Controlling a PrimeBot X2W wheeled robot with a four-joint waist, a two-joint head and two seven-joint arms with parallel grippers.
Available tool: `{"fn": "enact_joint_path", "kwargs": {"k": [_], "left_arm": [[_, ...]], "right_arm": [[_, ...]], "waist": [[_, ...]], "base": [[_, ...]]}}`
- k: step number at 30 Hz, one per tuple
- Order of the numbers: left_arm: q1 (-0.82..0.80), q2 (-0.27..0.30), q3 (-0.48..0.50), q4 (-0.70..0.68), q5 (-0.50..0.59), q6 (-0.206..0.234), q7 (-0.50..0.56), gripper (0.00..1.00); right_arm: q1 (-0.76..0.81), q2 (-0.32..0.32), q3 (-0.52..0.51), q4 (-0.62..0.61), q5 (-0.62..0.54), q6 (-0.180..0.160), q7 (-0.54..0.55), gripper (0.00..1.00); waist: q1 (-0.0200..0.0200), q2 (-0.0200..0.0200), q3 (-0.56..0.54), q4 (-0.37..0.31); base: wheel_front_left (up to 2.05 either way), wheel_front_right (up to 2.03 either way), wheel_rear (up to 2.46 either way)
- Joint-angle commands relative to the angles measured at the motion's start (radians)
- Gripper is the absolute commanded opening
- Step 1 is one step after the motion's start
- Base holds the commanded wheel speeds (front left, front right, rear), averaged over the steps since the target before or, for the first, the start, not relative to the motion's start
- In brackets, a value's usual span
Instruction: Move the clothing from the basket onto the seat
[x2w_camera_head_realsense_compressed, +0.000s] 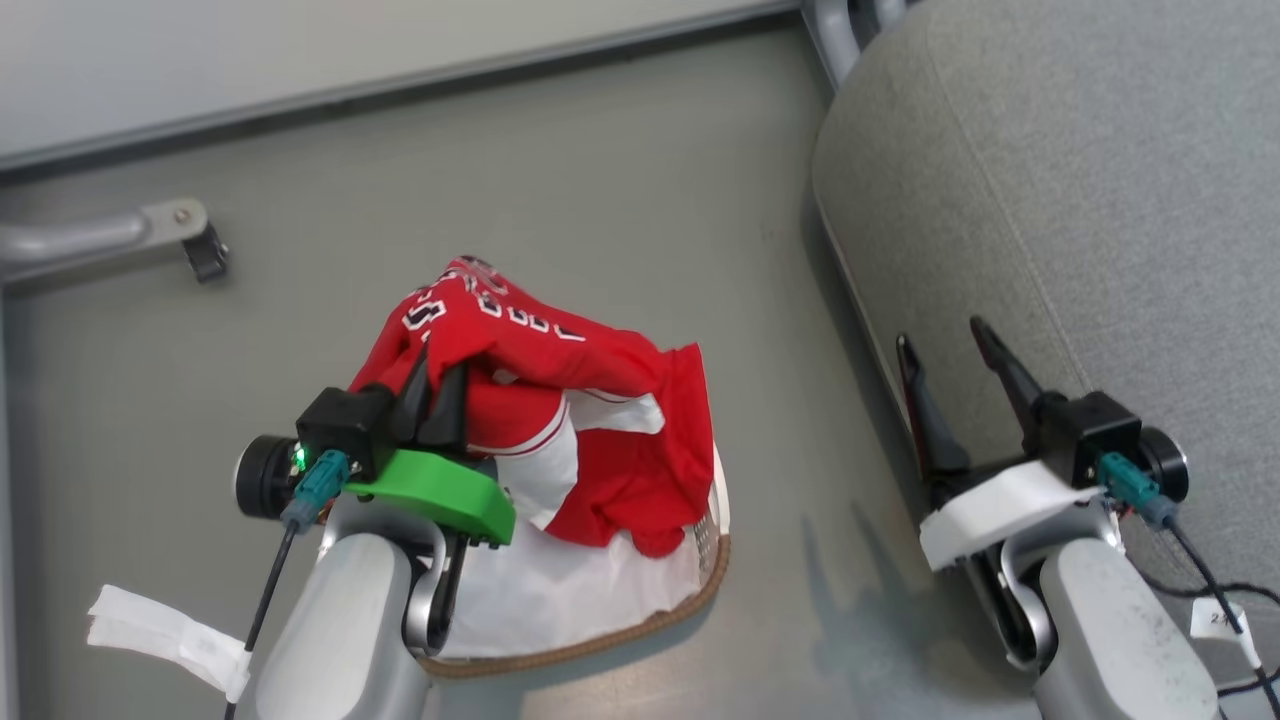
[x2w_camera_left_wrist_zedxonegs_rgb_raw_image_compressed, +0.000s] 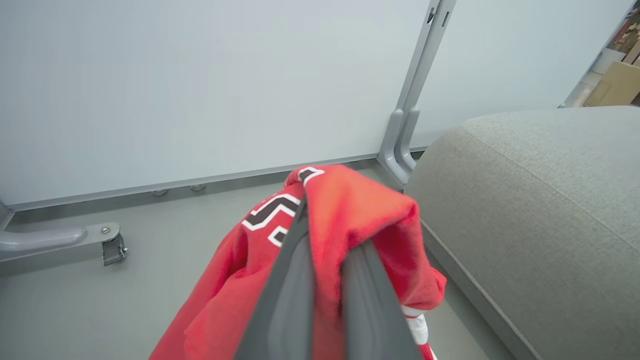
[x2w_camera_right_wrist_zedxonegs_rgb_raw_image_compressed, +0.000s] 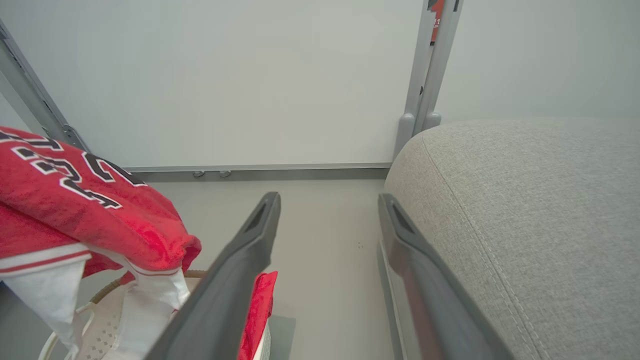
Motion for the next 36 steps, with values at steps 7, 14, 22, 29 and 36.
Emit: {"fn": "enact_joint_path", "kwargs": {"k": [7,14,22,29,36], "left_arm": [[-0.028,0.001,-0.039,-0.147,-0.052,0.011,-0.001,0.00],[-0.061,0.001,-0.082,-0.243,-0.089,0.045,0.000,0.00],[-0.057,0.001,-0.133,-0.261,-0.099,0.082,0.000,0.00],[-0.049,0.001,-0.160,-0.249,-0.110,0.093,0.000,0.00],[-0.059,0.001,-0.226,-0.250,-0.145,0.096,0.000,0.00]], "right_arm": [[0.077,-0.007,0.011,0.020,-0.015,0.000,-0.004,1.00],[0.104,-0.005,0.025,0.035,-0.016,0.000,-0.004,1.00],[0.035,-0.029,0.187,-0.118,0.046,-0.001,-0.004,1.00],[-0.096,-0.093,0.396,-0.194,0.079,-0.001,-0.002,1.00],[-0.243,-0.083,0.547,0.015,0.095,-0.001,-0.002,1.00]], "waist": [[0.0001,0.0000,-0.168,0.033],[0.0001,0.0000,-0.217,0.029],[0.0001,0.0000,-0.226,0.039],[0.0001,0.0000,-0.215,0.047],[0.0001,0.0000,-0.212,0.076]], "base": [[0.00,0.00,0.00],[0.00,0.00,0.00],[0.00,0.00,0.00],[0.00,0.00,0.00],[0.00,0.00,0.00]]}}
